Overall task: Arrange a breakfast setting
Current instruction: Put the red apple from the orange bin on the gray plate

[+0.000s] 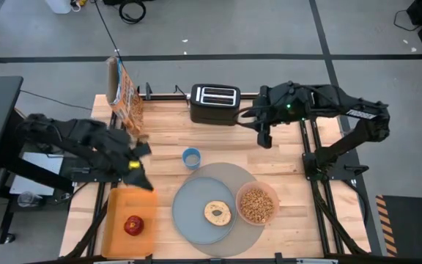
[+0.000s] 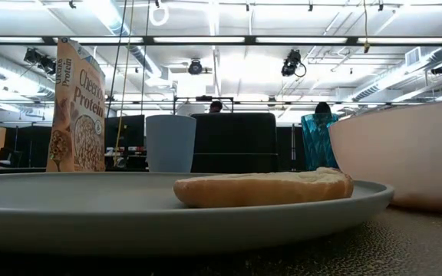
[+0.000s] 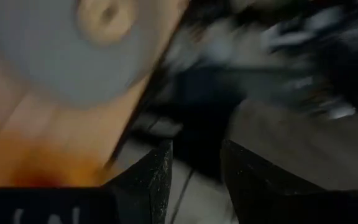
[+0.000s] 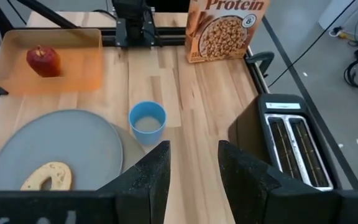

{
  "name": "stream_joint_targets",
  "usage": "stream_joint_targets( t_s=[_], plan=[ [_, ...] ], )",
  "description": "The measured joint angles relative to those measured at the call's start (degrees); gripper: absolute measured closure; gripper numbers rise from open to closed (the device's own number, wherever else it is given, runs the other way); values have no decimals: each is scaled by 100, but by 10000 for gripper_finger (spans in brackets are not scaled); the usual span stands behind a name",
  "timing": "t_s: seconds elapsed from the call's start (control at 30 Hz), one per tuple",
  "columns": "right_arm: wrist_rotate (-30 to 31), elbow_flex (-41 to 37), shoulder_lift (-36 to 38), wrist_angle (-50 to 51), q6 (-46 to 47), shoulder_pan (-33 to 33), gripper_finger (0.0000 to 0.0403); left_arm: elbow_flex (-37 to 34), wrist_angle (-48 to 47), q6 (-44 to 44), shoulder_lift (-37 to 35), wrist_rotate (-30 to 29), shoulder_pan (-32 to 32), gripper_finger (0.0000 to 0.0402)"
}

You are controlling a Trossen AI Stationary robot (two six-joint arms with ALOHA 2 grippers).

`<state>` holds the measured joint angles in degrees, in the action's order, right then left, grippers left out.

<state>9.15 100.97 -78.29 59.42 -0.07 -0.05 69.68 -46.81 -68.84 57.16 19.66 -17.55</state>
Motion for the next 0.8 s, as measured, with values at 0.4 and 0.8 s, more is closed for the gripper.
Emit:
stream_joint_targets(
  t_s=[0.4, 0.8],
  plan=[
    [-8, -2, 62, -251, -565, -119, 261, 206, -1844, -850, 2026, 371, -1756, 258],
    [-197, -2, 62, -469, -482, -125, 261, 206, -2082, -620, 3055, 8, -2301, 258]
  ],
)
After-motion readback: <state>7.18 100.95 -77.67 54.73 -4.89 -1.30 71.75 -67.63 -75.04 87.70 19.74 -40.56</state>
